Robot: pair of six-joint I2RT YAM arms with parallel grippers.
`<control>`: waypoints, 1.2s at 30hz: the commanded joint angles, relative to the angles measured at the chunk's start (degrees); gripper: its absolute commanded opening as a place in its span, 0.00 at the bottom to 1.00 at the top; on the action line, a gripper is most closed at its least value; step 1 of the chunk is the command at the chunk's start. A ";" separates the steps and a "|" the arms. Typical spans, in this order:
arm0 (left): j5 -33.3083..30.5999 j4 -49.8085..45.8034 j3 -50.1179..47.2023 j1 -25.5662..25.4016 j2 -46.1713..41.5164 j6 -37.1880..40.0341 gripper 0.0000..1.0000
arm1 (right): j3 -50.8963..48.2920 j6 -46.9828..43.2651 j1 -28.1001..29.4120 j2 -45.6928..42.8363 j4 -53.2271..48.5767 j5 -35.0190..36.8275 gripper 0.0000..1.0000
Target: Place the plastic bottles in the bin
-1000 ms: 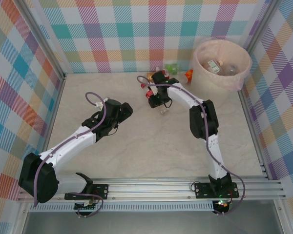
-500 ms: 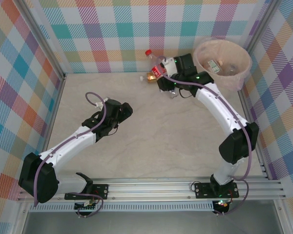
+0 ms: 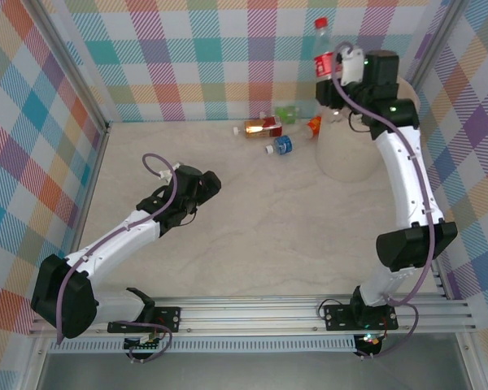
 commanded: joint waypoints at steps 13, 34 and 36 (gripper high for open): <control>-2.21 -1.66 2.02 0.81 -0.07 0.85 1.00 | 14.98 -0.10 -14.40 13.05 -3.53 0.52 0.49; -2.27 -1.92 1.63 0.84 -0.24 0.50 1.00 | 16.96 9.15 -16.10 19.53 -11.54 23.47 0.79; -2.37 -1.93 1.58 0.88 -0.30 0.52 1.00 | 17.87 10.01 -16.12 19.45 -12.39 24.38 0.81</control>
